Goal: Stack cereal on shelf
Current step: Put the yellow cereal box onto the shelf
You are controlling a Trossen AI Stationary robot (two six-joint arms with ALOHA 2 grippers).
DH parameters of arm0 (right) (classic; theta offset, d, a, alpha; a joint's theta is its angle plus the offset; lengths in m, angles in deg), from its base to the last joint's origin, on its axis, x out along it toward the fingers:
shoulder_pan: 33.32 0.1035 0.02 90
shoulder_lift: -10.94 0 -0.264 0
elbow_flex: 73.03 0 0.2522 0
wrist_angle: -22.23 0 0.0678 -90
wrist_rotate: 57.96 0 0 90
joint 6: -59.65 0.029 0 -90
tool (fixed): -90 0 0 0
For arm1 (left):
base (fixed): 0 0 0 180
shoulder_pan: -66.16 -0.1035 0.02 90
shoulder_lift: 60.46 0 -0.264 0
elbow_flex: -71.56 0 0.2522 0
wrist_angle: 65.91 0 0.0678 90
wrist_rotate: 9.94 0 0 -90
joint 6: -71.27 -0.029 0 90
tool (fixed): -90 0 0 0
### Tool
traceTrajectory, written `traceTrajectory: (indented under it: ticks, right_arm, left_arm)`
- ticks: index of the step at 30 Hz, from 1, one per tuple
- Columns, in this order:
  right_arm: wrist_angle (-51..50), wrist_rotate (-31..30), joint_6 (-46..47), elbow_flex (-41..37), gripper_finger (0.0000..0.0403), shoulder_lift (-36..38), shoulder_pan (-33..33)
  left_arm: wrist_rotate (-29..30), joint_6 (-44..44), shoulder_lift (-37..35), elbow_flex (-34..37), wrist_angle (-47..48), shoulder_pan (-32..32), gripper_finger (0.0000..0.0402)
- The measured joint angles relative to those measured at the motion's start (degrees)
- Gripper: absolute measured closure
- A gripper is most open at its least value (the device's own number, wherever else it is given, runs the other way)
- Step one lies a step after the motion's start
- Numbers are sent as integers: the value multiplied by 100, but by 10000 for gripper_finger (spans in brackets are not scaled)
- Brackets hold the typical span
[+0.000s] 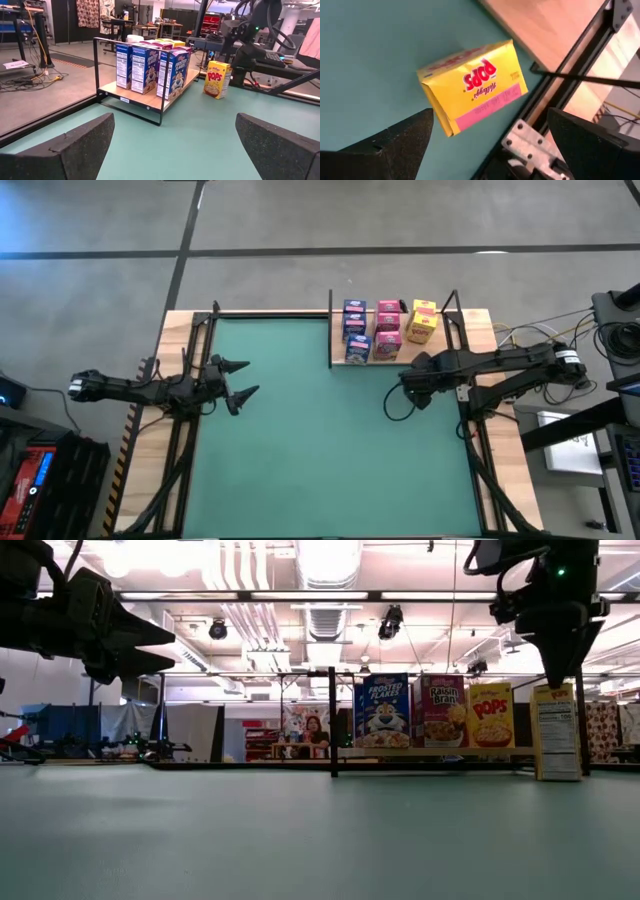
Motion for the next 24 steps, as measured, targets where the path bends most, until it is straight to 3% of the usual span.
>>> traceTrajectory:
  ticks: [6, 24]
  right_arm:
    - [345, -184, -212, -9, 24, -3, -3]
    - [965, 3, -1084, -475, 24, -12, -761]
  left_arm:
    - [2, 0, 0, 0, 0, 0, 3]
    - [0, 2, 0, 0, 0, 0, 3]
